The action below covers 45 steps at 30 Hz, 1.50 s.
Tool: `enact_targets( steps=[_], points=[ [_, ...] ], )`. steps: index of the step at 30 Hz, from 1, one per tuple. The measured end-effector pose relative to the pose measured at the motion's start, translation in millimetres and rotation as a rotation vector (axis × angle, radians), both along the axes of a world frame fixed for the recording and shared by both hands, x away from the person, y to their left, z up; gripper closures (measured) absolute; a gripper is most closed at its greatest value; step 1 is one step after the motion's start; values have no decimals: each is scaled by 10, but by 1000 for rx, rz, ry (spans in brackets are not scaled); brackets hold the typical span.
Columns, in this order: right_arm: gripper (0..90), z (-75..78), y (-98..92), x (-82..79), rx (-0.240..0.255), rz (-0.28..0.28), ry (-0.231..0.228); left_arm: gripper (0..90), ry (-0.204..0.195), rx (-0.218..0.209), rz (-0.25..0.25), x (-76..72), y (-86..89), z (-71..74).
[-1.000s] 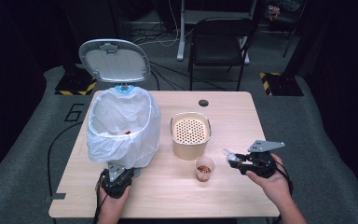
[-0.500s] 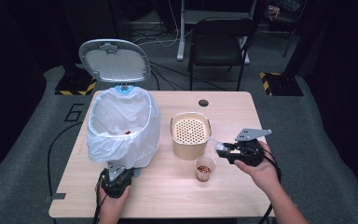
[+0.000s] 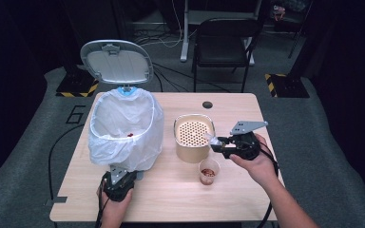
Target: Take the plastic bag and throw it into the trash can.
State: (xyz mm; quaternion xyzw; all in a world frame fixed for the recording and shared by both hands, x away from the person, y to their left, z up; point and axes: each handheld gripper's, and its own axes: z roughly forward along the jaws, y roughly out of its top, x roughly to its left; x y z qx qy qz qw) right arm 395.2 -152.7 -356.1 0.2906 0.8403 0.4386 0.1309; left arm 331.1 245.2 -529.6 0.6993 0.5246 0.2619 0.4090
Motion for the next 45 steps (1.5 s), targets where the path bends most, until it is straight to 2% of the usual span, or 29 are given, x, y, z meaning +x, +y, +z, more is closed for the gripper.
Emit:
enact_targets(
  steps=[4, 7, 9, 14, 15, 22, 30, 33, 36, 37, 38, 45],
  points=[
    [619, 76, 70, 9, 10, 22, 2, 691, 0, 1, 0, 0, 0, 0],
    [619, 223, 205, 22, 15, 62, -6, 692, 0, 1, 0, 1, 0, 0],
    [619, 266, 246, 26, 15, 72, -10, 691, 0, 1, 0, 2, 0, 0],
    [619, 521, 541, 54, 9, 137, -33, 692, 0, 1, 0, 2, -1, 0],
    [619, 521, 541, 54, 9, 137, -33, 692, 0, 1, 0, 2, -1, 0],
    [619, 749, 937, 132, 8, 209, -55, 692, 0, 1, 0, 2, 0, 0],
    [618, 876, 1193, 221, 11, 235, -79, 692, 3, 3, 4, 1, -1, 0],
    [618, 923, 1288, 269, 18, 244, -84, 692, 1, 25, -12, 8, 17, 4],
    [618, 944, 1324, 289, 22, 244, -85, 692, -5, 31, -16, 13, 22, 6],
    [617, 964, 1356, 304, 28, 243, -83, 691, -6, 42, -21, 15, 30, 9],
    [617, 964, 1356, 304, 28, 243, -83, 691, -10, 74, -31, 12, 47, 20],
    [618, 1014, 1439, 332, 46, 248, -89, 692, -8, 76, -32, 13, 48, 23]
  ],
)
